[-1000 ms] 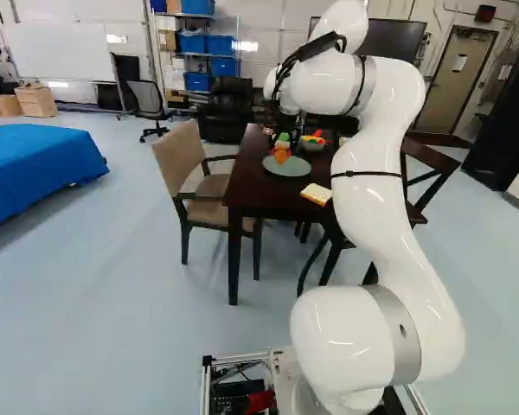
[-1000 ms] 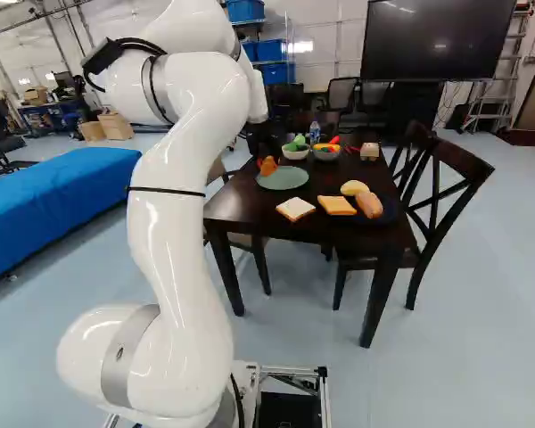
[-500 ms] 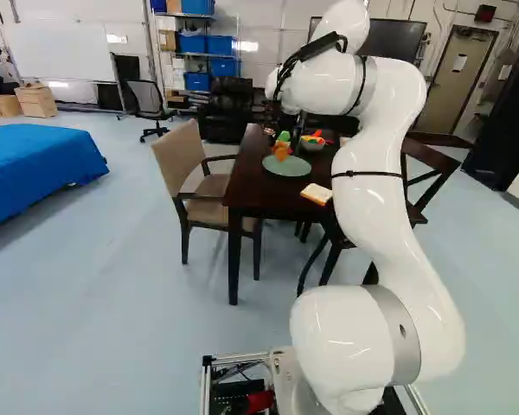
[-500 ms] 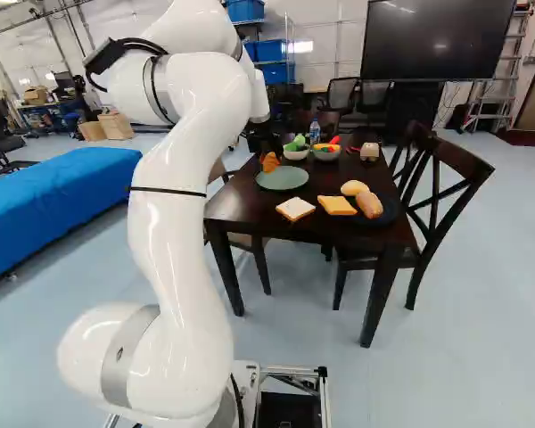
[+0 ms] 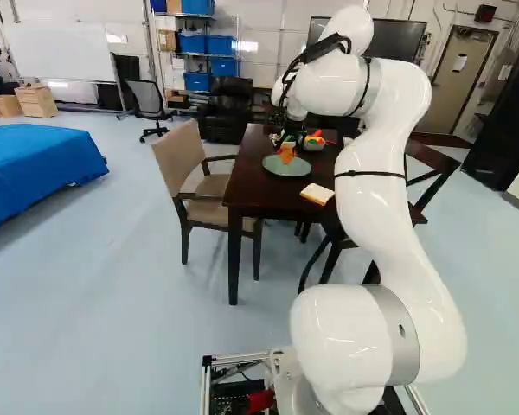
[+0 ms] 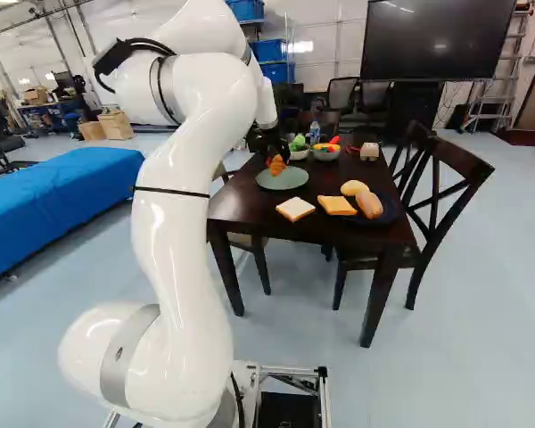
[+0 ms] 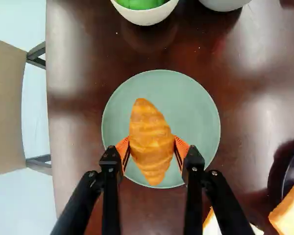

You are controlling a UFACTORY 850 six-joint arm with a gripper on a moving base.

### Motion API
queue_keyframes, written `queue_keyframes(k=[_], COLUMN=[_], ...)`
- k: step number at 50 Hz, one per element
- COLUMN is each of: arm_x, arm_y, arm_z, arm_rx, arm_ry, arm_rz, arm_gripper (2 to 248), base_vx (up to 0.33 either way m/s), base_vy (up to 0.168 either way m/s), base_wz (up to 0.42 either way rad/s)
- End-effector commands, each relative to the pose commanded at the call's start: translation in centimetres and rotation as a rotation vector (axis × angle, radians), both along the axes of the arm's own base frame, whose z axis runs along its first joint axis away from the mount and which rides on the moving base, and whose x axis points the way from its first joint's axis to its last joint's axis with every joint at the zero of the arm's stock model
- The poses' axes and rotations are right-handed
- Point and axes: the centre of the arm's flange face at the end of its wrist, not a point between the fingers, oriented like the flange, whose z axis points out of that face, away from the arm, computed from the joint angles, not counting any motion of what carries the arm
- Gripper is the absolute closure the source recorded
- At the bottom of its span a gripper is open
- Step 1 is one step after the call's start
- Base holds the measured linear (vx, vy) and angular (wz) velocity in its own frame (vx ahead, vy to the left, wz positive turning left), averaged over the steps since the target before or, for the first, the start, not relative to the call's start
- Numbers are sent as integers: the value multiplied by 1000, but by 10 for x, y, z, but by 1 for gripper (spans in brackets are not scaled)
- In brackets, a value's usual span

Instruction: Move the croissant to the empty plate

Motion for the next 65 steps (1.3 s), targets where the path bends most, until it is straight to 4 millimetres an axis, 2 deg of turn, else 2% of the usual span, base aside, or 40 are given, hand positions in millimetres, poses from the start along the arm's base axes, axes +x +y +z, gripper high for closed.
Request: queue_keyframes(k=[25, 38, 39, 44, 45, 49, 50, 54, 55, 65], arm_x=[8, 8, 8, 8, 8, 8, 8, 8, 8, 7], arm_y=[-1, -1, -1, -1, -1, -1, -1, -1, -1, -1], arm_z=[-35, -35, -35, -35, -35, -35, -35, -35, -35, -34], arm_rx=[4, 4, 4, 4, 4, 4, 4, 4, 4, 4], arm_ry=[39, 39, 39, 39, 39, 39, 39, 39, 39, 38], arm_rz=[0, 0, 0, 0, 0, 0, 0, 0, 0, 0], arm_gripper=[113, 113, 104, 104, 74, 74, 41, 41, 7, 3], base_vx=[0, 0, 0, 0, 0, 0, 0, 0, 0, 0], base_vy=[0, 0, 0, 0, 0, 0, 0, 0, 0, 0], base_wz=[0, 0, 0, 0, 0, 0, 0, 0, 0, 0])
